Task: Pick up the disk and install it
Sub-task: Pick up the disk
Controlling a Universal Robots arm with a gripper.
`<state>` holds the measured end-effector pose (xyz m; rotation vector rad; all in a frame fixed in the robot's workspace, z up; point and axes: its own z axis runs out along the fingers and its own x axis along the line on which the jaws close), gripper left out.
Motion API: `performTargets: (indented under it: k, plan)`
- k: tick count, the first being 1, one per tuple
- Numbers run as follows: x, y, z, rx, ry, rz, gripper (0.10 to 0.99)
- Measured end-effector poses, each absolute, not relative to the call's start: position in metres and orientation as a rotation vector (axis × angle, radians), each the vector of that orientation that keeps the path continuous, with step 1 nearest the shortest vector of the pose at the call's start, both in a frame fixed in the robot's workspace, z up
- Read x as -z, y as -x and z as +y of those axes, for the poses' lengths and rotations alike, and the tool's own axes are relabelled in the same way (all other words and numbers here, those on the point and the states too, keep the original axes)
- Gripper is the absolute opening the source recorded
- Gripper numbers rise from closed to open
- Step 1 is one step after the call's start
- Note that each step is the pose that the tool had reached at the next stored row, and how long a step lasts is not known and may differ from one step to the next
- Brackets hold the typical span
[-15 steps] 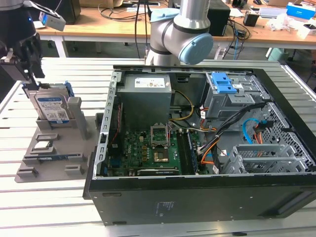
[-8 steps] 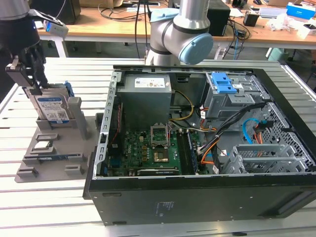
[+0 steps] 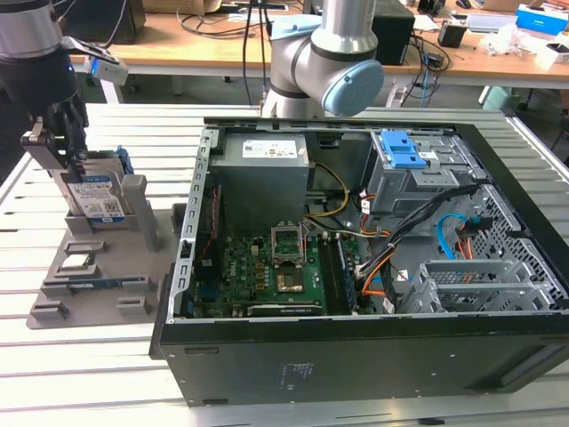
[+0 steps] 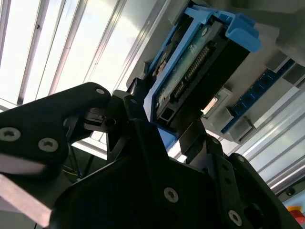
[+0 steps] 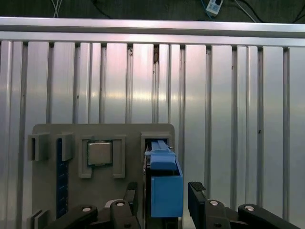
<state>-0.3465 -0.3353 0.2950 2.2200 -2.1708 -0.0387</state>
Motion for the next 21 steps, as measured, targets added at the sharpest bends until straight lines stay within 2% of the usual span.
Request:
performTargets:
  k: [4,14,16,17,21]
  plan:
    - [-0.2852,0.3464,-0.3353,0.039,-2.223,-2.168,0.541]
    - [-0.2839,0.3464,-0.3353,0.032,-2.22,-2.165,0.525]
    - [-0.284,0.3464,-0.3353,0.032,-2.22,-2.165,0.396]
    - [-0.2839,0.3464,-0.3353,0.032,-2.22,-2.165,0.365]
    - [-0.2839,0.3464,-0.3353,0.031,-2.219,-2.165,0.365]
